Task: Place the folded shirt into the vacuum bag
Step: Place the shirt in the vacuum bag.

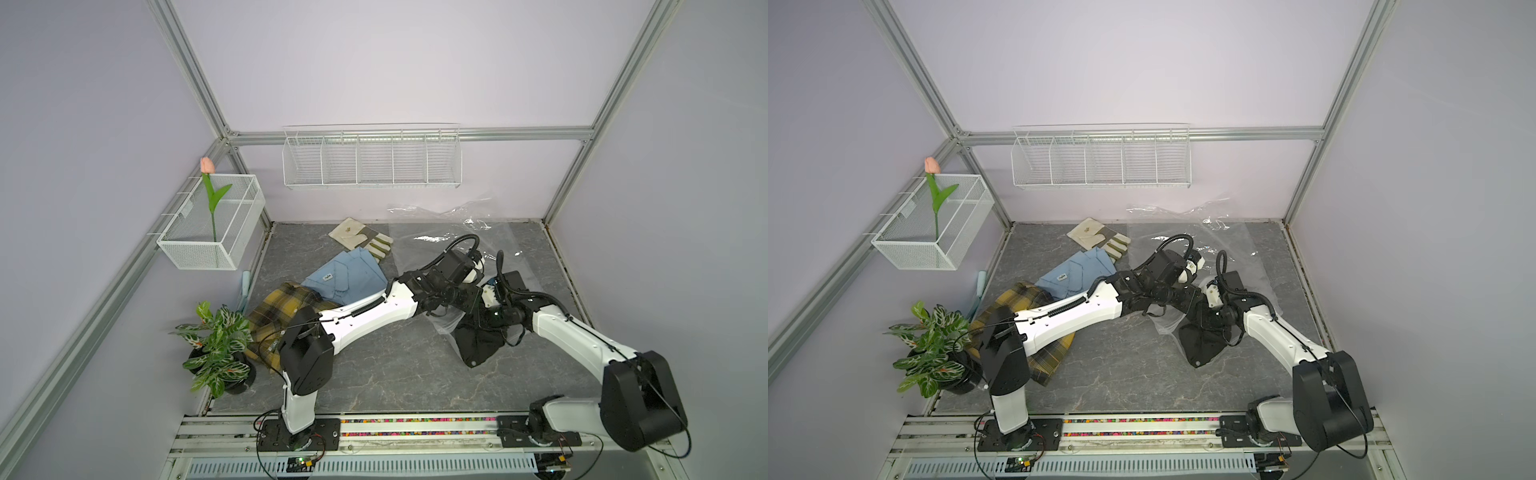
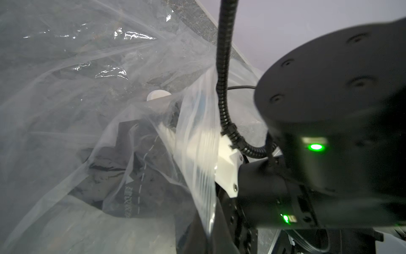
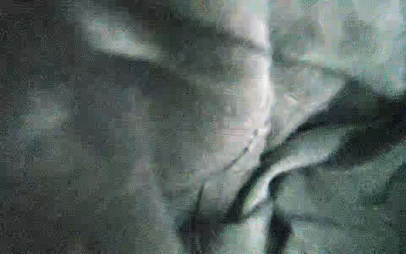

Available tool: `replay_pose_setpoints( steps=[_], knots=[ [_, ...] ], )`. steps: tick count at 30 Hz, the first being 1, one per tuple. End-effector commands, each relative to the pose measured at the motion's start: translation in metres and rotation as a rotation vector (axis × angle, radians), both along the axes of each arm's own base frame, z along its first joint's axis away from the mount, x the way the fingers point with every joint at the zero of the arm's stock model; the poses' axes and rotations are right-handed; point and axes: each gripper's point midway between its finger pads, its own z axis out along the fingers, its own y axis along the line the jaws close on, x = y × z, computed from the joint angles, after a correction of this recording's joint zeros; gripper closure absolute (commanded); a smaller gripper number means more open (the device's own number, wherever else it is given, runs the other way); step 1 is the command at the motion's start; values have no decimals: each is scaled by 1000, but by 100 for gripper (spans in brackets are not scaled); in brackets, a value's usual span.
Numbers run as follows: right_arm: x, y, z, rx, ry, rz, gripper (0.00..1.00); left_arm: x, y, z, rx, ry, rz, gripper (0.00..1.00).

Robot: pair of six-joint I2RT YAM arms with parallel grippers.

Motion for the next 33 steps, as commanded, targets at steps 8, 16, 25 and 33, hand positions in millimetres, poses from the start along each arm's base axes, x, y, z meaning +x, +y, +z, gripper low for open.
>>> replay_pose_setpoints(
  steps=[8,16,25,33],
  knots=[
    [31,8,53,26,-206,36,81,-13,-6,-5,-7,33,-28,100],
    [28,7,-10,-25,-85,55,68,-12,-4,-10,9,30,-22,100],
    [-5,-2,-2,-14,23,57,23,-6,-3,-21,37,26,9,100],
    [-48,-17,14,47,56,-65,4,-2,9,-37,78,44,40,100]
  ],
)
